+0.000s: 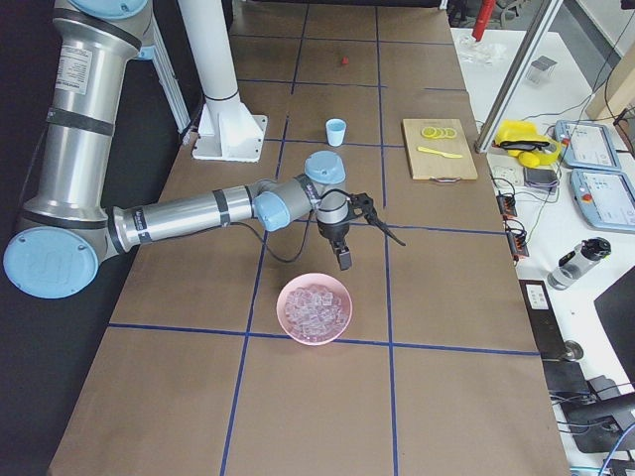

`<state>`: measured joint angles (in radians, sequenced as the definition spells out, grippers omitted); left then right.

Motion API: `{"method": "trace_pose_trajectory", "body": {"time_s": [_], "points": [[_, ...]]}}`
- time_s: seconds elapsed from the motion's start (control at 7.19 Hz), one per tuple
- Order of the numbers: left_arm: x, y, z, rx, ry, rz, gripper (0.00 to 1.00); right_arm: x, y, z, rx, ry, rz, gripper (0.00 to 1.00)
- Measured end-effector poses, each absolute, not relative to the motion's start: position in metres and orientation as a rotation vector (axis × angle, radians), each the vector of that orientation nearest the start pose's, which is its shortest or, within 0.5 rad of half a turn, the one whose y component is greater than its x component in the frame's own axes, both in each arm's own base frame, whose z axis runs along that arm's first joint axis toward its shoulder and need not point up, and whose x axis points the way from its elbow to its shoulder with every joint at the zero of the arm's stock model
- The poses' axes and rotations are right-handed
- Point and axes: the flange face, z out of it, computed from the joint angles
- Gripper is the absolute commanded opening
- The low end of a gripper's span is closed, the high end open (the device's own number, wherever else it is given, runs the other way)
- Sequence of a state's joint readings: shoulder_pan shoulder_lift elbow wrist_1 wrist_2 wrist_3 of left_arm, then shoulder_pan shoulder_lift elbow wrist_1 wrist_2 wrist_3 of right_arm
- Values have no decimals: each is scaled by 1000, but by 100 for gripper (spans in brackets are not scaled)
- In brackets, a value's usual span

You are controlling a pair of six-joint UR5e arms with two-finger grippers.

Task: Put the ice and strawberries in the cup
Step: 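Move the empty right gripper back to the pink bowl, then grasp another ice cube from the bowl with the right gripper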

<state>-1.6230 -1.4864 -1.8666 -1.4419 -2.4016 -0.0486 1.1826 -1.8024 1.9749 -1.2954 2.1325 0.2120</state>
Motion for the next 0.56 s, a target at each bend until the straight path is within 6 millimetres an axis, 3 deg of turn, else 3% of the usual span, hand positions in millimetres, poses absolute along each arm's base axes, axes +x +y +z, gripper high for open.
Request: {"method": "trace_pose_trajectory", "body": {"time_s": [0.56], "points": [[-83, -449, 560, 83, 832, -57, 100, -68, -415, 608, 190, -615, -367, 89]]}}
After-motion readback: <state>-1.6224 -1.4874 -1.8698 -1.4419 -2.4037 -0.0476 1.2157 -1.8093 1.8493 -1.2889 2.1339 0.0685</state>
